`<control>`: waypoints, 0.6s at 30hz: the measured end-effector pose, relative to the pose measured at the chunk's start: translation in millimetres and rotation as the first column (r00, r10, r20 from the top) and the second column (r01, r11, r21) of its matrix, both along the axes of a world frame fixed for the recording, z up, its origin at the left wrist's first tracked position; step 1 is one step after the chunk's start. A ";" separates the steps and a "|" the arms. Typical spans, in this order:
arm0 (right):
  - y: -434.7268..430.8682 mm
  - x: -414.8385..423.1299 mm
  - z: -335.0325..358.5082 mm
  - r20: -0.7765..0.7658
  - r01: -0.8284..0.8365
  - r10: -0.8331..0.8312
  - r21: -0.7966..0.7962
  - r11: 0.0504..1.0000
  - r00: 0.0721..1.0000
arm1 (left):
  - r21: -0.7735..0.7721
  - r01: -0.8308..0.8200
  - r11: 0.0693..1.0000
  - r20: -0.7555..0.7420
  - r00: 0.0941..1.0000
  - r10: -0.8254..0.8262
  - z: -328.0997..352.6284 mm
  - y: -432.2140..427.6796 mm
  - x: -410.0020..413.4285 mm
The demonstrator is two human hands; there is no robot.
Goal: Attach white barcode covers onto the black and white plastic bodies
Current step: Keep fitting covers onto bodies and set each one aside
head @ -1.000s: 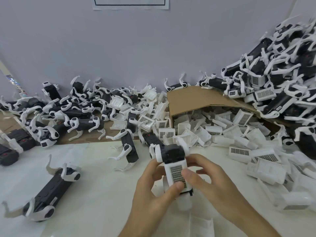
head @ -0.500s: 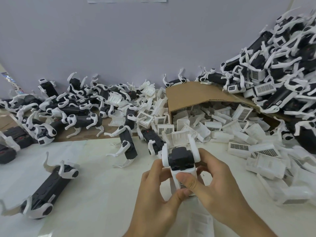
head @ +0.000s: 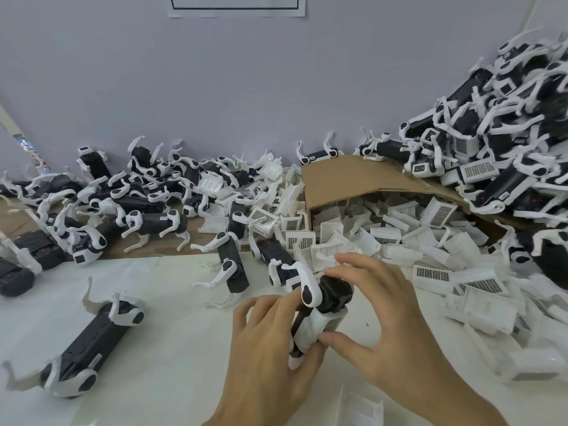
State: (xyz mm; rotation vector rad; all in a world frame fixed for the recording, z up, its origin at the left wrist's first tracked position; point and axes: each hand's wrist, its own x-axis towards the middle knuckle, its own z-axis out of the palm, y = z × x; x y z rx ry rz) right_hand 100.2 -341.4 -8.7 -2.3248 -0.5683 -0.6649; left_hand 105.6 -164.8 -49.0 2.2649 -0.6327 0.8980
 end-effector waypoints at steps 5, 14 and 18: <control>-1.2 2.4 -0.6 0.026 0.019 -0.017 -0.060 0.998 1.000 | 0.056 -0.027 0.998 0.016 1.000 0.027 -0.7 1.8 3.4; -1.5 -3.1 -1.0 0.001 0.039 -0.039 0.007 0.999 0.999 | 0.128 -0.029 0.991 0.010 1.000 0.028 -6.1 3.4 7.4; 8.8 -3.6 -5.1 0.127 0.005 -0.003 -0.016 1.000 0.992 | 0.103 -0.035 0.994 0.066 0.997 0.029 -9.0 8.7 10.2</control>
